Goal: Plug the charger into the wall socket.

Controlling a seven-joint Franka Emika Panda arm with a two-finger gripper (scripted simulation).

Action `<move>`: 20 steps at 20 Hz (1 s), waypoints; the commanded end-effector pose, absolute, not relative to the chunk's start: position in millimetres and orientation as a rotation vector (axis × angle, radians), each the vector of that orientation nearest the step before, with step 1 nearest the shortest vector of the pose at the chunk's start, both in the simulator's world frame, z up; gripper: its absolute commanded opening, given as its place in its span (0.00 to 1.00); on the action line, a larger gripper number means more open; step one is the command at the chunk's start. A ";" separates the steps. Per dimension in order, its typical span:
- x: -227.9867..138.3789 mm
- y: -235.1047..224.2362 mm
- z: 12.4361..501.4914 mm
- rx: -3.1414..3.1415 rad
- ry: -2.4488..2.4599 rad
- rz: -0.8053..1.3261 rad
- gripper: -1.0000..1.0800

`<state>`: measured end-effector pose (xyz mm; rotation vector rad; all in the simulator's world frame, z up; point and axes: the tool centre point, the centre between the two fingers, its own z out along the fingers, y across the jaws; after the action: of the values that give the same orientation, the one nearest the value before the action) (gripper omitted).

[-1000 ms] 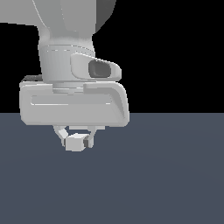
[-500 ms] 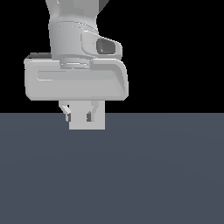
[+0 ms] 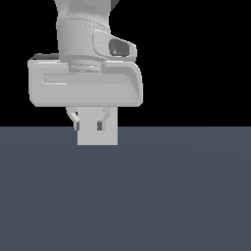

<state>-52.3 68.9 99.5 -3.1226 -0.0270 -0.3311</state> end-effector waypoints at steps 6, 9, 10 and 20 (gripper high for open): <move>-45.4 69.4 99.6 -3.123 -0.028 -0.331 0.00; -36.7 69.4 99.7 -3.122 -0.028 -0.331 0.00; -33.0 69.4 99.8 -3.122 -0.028 -0.331 0.00; -3.0 70.3 100.0 -3.122 -0.030 -0.330 0.00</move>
<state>-6.3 70.4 99.7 -3.1217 -0.0303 -0.3288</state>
